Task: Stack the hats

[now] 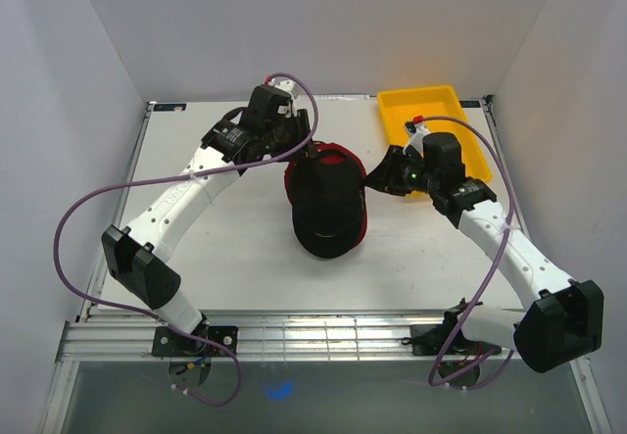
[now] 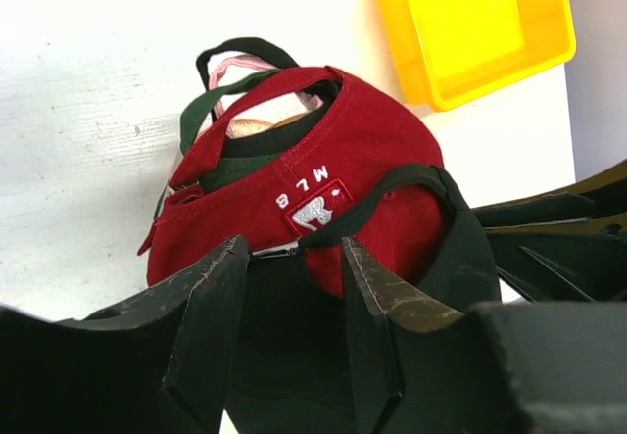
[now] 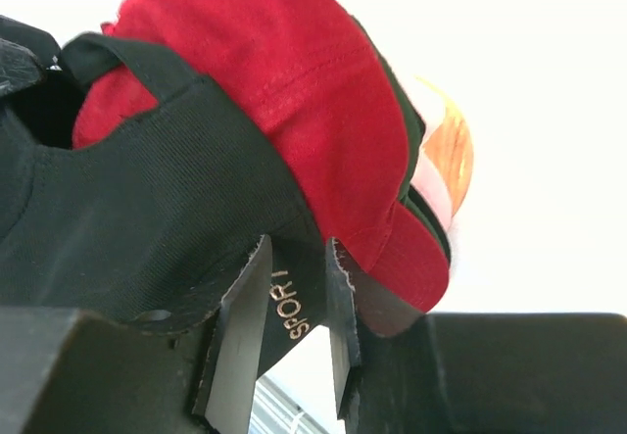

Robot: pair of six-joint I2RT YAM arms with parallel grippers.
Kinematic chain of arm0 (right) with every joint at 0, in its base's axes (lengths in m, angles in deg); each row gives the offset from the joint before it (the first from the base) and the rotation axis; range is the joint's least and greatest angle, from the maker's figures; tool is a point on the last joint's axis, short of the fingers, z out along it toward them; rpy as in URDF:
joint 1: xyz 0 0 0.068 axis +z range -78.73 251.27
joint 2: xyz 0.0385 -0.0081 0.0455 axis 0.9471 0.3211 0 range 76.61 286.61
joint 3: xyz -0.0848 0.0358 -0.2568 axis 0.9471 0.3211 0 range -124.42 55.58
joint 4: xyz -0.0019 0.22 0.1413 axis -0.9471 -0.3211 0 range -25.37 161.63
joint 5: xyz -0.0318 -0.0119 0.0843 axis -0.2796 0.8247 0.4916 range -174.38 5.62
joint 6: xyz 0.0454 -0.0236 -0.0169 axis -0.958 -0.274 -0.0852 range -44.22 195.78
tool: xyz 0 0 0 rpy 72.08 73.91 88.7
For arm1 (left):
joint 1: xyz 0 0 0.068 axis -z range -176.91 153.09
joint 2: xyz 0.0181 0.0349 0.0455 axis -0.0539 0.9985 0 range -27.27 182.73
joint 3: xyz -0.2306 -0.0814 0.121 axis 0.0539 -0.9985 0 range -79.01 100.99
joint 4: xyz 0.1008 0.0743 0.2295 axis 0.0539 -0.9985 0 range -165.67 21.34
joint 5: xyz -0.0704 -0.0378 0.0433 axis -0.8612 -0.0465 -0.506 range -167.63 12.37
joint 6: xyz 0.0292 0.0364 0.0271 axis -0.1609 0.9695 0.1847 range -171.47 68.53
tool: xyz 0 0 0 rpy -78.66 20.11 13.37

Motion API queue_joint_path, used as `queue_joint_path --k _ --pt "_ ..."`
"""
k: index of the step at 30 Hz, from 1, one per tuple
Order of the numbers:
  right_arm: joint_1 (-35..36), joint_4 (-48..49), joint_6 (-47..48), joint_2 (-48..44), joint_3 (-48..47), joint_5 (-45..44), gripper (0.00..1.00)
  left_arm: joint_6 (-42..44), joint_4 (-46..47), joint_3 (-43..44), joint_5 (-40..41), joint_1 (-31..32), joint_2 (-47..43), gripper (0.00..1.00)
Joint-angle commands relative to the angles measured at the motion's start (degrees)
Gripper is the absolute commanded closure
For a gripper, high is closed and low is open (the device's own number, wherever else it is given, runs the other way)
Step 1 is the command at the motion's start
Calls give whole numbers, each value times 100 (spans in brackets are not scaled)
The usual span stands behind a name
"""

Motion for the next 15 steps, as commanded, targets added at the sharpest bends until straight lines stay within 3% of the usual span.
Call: queue_joint_path --k 1,15 --pt "15 -59 156 -217 -338 -364 65 108 -131 296 234 15 17 46" --pt "15 -190 1474 942 -2121 628 55 328 -184 411 23 15 131 47"
